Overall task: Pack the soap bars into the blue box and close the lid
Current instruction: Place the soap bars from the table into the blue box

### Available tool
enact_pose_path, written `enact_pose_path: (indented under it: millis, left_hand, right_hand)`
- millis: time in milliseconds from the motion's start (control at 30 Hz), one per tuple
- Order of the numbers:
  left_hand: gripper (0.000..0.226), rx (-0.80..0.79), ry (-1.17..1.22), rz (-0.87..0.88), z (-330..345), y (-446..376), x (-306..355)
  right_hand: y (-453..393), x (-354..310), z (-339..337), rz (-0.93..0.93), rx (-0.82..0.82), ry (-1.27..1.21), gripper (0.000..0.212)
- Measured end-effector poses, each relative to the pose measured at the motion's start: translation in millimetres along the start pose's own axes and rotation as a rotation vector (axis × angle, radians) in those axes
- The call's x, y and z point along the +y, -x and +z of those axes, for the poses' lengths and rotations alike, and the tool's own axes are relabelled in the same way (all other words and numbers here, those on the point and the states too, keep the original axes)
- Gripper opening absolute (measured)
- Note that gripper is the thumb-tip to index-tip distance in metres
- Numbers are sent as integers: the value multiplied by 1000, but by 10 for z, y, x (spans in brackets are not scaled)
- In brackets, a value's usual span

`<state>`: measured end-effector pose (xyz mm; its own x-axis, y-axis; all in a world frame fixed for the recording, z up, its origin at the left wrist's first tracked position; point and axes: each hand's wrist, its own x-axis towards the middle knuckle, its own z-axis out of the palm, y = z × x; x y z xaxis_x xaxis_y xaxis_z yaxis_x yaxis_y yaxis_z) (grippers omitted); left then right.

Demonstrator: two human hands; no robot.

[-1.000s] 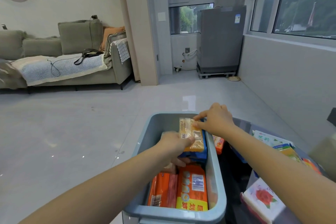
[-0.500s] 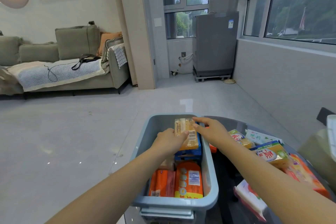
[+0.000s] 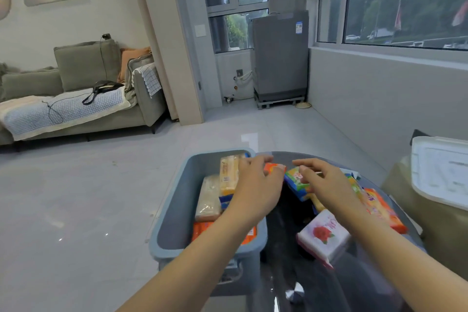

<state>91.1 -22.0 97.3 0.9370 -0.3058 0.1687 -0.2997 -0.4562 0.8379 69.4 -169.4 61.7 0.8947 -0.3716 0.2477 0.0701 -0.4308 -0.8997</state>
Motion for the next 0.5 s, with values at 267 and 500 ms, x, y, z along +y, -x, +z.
enact_pose_path:
  millis: [267,500]
  left_hand:
    - [36,-179,53,-110,761,193,100]
    - [43,-209,-64,-289,1184,212,-277]
  right_hand:
    - [200,525,-488,130,14,119,21]
    - [230,965,-609,238,-65,280,21]
